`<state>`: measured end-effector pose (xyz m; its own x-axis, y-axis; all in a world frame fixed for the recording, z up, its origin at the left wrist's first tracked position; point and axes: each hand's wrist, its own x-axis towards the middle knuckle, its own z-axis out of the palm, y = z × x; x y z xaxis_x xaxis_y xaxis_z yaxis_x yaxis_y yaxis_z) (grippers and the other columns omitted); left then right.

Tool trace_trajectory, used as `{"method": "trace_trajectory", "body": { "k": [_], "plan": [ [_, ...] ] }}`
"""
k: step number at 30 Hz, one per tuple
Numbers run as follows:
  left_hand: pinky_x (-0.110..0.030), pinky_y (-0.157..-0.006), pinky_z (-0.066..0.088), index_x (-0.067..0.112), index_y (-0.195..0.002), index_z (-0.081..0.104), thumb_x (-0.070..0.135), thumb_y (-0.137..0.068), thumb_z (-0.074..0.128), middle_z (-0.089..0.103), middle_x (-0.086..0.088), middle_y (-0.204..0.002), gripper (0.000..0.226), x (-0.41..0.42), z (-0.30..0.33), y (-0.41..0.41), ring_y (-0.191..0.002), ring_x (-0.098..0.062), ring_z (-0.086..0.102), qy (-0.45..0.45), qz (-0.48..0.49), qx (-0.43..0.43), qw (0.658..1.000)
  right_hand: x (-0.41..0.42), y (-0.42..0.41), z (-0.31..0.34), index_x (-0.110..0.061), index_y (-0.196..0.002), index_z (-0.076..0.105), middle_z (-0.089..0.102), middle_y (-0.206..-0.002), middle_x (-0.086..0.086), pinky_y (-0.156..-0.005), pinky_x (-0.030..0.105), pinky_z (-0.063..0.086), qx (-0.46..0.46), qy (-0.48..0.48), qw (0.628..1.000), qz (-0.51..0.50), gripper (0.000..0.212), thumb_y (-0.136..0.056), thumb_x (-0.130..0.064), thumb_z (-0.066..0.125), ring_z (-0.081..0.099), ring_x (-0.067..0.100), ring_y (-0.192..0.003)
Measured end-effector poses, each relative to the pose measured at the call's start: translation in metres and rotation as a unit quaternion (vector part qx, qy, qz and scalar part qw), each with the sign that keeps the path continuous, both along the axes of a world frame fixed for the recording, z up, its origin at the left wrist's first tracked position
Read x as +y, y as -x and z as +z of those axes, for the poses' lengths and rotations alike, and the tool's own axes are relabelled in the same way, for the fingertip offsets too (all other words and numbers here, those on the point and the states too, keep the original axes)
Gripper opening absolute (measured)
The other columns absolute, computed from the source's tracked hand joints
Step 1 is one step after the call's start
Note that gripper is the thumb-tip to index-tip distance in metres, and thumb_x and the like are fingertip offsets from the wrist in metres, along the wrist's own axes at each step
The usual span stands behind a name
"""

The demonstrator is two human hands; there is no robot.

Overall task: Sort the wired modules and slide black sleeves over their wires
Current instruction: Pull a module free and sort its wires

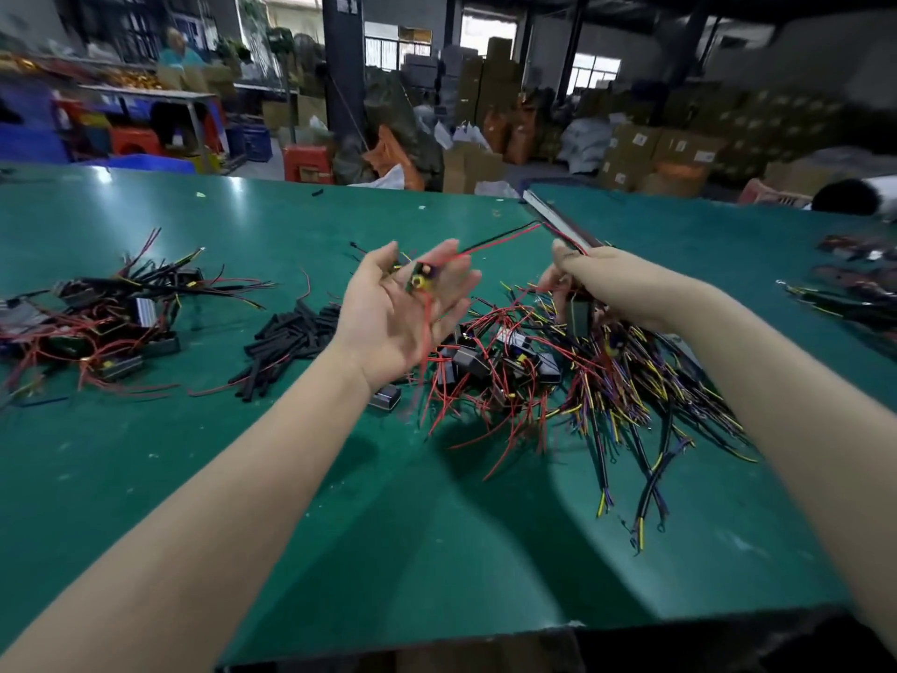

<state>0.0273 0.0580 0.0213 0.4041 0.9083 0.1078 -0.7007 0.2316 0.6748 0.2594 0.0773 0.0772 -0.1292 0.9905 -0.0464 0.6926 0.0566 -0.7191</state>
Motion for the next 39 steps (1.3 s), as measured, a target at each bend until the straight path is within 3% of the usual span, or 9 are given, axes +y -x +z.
{"method": "trace_trajectory", "body": {
  "k": [3,6,11,17,23,27,32,36,39],
  "plan": [
    [-0.026,-0.077,0.048,0.02,-0.096,0.076,0.03,-0.098,0.034,0.071,0.001,-0.11,0.043,0.009,-0.008,-0.02,-0.097,-0.011,0.065,-0.04,0.076,0.186,0.979,-0.001,0.006,-0.001,-0.022,-0.09,0.066,0.064,-0.066,-0.005,-0.061,0.029,0.036,0.015,0.004,1.0,-0.008,0.052,-0.099,-0.057,0.028,0.06,0.007,-0.059],
    [-0.017,-0.079,0.046,0.022,-0.125,0.057,0.016,-0.097,0.049,0.063,-0.004,-0.125,0.029,0.017,-0.008,-0.039,-0.102,-0.01,0.059,-0.178,0.122,0.426,0.878,-0.004,0.013,-0.005,-0.021,-0.093,0.062,0.063,-0.068,-0.003,-0.059,0.028,0.039,0.048,0.008,0.999,0.0,0.035,-0.101,-0.042,0.036,0.06,0.011,-0.062],
    [-0.007,-0.071,0.047,0.015,-0.108,0.066,0.026,-0.094,0.058,0.071,0.003,-0.092,0.019,0.019,0.01,-0.058,-0.081,-0.001,0.066,-0.279,0.044,0.493,0.823,-0.003,0.017,-0.008,-0.007,-0.092,0.061,0.056,-0.062,0.0,-0.06,0.027,0.04,0.118,-0.08,0.989,-0.025,0.015,-0.092,-0.011,0.047,0.052,0.017,-0.062],
    [-0.014,-0.045,0.036,0.022,-0.077,0.064,0.04,-0.096,0.05,0.058,0.006,-0.057,0.03,0.013,0.013,-0.059,-0.053,-0.009,0.05,-0.306,0.035,0.526,0.793,0.002,0.009,-0.006,-0.016,-0.101,0.058,0.045,-0.065,-0.005,-0.054,0.026,0.031,0.103,-0.137,0.982,-0.08,0.012,-0.098,-0.021,0.048,0.04,0.01,-0.057],
    [-0.022,-0.066,0.048,0.014,-0.087,0.068,0.021,-0.096,0.053,0.067,0.004,-0.073,0.019,0.004,0.003,-0.061,-0.068,-0.011,0.062,-0.261,-0.13,0.421,0.859,-0.01,0.01,-0.021,-0.006,-0.113,0.046,0.063,-0.093,0.024,-0.062,0.038,0.031,-0.148,-0.376,0.908,-0.107,0.024,-0.102,-0.025,0.036,0.055,0.042,-0.082],
    [-0.018,-0.065,0.051,0.012,-0.099,0.064,0.009,-0.096,0.051,0.071,0.005,-0.078,0.014,0.005,0.004,-0.062,-0.068,-0.007,0.065,-0.211,-0.135,0.393,0.885,-0.008,0.02,-0.022,-0.006,-0.109,0.047,0.06,-0.108,0.03,-0.076,0.044,0.041,-0.213,-0.248,0.93,-0.169,0.044,-0.102,-0.043,0.023,0.057,0.047,-0.099],
    [-0.016,-0.063,0.05,0.017,-0.107,0.065,0.036,-0.095,0.051,0.072,0.005,-0.083,0.026,0.014,0.018,-0.053,-0.065,-0.002,0.063,-0.064,-0.138,0.428,0.891,-0.004,0.003,-0.003,-0.003,-0.11,0.057,0.065,-0.11,0.018,-0.086,0.036,0.043,-0.01,-0.313,0.934,-0.171,0.037,-0.104,-0.031,0.034,0.056,0.034,-0.104],
    [-0.02,-0.062,0.051,0.019,-0.107,0.063,0.056,-0.093,0.04,0.072,0.002,-0.097,0.046,0.027,0.034,-0.048,-0.071,-0.006,0.063,-0.026,-0.108,0.403,0.908,-0.011,-0.014,0.007,-0.016,-0.092,0.064,0.059,-0.079,-0.011,-0.064,0.022,0.038,0.112,-0.378,0.906,-0.152,0.021,-0.095,-0.019,0.043,0.051,0.012,-0.071],
    [-0.018,-0.058,0.047,0.017,-0.105,0.063,0.05,-0.097,0.04,0.073,0.002,-0.088,0.04,0.041,0.048,-0.06,-0.072,-0.007,0.062,-0.051,0.023,0.423,0.904,-0.014,-0.02,-0.005,-0.027,-0.081,0.059,0.051,-0.063,-0.009,-0.044,0.018,0.031,0.11,-0.252,0.953,-0.131,0.023,-0.092,-0.012,0.046,0.038,0.004,-0.047]
  ]
}}
